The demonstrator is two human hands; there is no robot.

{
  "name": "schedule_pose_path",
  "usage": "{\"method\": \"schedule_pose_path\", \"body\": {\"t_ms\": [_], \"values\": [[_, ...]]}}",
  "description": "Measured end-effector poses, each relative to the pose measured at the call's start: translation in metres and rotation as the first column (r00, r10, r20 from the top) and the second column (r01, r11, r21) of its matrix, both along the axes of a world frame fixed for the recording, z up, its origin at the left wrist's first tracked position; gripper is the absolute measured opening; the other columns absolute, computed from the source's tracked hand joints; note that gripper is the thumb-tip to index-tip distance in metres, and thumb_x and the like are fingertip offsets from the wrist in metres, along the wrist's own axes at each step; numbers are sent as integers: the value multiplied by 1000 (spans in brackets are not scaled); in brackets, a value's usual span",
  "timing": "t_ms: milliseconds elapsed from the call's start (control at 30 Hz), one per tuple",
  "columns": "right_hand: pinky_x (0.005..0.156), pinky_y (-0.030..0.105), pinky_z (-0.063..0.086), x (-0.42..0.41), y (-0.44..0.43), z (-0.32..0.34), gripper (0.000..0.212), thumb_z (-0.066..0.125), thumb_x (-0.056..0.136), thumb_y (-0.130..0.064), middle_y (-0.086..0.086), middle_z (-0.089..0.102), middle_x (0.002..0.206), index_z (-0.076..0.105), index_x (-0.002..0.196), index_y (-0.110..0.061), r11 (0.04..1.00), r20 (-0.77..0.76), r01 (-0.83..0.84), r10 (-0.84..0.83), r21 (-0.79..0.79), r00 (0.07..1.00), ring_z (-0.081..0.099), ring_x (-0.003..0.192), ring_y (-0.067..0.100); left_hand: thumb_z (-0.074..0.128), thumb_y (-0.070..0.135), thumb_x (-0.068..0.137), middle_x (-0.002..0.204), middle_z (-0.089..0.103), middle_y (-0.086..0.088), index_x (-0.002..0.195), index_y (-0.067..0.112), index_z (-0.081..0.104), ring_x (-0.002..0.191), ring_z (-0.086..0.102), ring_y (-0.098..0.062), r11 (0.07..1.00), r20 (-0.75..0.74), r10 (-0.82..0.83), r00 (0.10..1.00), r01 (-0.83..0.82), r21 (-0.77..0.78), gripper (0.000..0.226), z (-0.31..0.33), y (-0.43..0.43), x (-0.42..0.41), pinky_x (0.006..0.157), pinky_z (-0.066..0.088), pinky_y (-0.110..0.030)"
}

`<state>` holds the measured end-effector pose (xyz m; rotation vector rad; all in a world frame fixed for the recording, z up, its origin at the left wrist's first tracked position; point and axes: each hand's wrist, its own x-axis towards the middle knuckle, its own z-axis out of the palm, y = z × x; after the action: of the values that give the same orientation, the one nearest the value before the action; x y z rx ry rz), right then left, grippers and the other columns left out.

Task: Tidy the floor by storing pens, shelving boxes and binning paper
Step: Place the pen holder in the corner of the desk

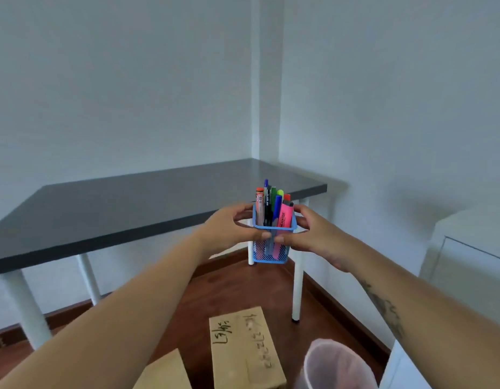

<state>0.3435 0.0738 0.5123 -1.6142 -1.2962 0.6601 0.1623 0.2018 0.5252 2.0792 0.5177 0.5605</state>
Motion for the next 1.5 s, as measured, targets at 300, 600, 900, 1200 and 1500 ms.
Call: {"method": "schedule_pose_path", "body": {"t_ms": [300,600,900,1200,1500], "values": [[95,40,54,54,134,26,43,60,94,-36,-14,56,133,48,134,-45,986,72,-22,10,168,997,58,118,15,74,46,81,131,55,13,130,39,53,120,54,-8,998,70,55,996,-57,30,54,28,129,70,102,49,-39],[100,41,50,99,269,-4,42,53,98,-29,-12,53,140,45,138,-42,989,23,12,-15,148,1000,55,124,16,72,40,85,133,55,12,131,37,54,121,55,-10,998,75,44,996,-40,-51,50,6,256,119,99,52,-38],[90,24,55,128,336,-14,57,66,91,-19,-17,58,128,42,139,-40,997,-100,68,-66,22,993,60,115,7,77,46,79,133,58,18,134,38,51,125,55,-6,957,7,156,988,-149,-250,61,-10,309,154,106,46,-37],[97,31,53,127,345,-45,70,75,81,-38,-13,56,133,43,142,-27,955,77,258,-249,-143,965,54,122,7,8,72,90,162,0,19,153,46,7,151,-4,-10,810,-556,561,613,-268,522,68,-41,346,96,123,-2,-35],[83,22,51,95,369,-30,92,83,56,-59,-16,49,115,41,132,-28,873,228,480,-452,-86,862,48,104,2,7,79,85,164,-2,12,154,43,0,152,-6,-23,782,-592,615,521,-310,540,77,-41,391,112,123,2,-46]]}}
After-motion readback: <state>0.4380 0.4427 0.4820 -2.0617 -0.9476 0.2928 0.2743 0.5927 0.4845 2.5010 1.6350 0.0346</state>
